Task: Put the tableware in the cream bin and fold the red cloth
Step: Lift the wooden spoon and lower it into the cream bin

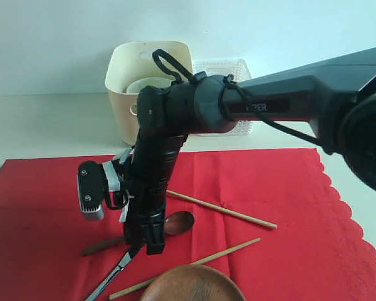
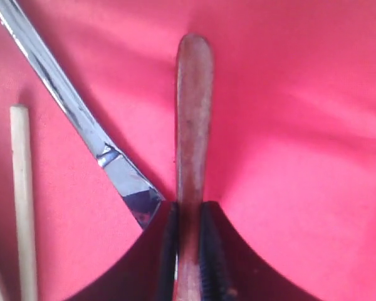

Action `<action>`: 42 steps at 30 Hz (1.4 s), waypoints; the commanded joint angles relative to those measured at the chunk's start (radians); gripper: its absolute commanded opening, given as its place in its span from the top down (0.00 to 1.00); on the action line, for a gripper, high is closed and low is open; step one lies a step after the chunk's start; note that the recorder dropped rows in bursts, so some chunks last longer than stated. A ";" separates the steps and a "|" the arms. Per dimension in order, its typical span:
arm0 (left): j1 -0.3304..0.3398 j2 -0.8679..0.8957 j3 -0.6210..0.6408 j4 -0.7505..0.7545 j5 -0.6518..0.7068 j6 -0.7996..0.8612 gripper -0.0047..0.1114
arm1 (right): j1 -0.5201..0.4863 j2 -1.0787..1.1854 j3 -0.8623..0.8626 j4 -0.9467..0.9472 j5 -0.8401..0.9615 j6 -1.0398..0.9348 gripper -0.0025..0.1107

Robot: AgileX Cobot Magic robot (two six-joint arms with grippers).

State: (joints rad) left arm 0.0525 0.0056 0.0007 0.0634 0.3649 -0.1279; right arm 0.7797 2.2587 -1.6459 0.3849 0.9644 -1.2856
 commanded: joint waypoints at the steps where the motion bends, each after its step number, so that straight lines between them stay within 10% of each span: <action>1: -0.005 -0.006 -0.001 0.006 -0.012 0.000 0.95 | 0.000 -0.070 0.004 -0.002 0.006 0.064 0.98; 10: -0.005 -0.006 -0.001 0.006 -0.012 0.000 0.95 | -0.027 -0.279 0.004 0.037 -0.158 0.173 0.98; 29: -0.005 -0.006 -0.001 0.006 -0.012 0.000 0.95 | -0.476 -0.285 0.004 1.328 -0.160 -0.496 0.98; 42: -0.005 -0.006 -0.001 0.006 -0.012 0.000 0.95 | -0.534 -0.035 -0.130 1.359 0.041 -0.689 0.98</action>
State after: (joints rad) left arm 0.0525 0.0056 0.0007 0.0634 0.3649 -0.1279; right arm 0.2520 2.1919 -1.7248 1.7272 0.9630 -1.9459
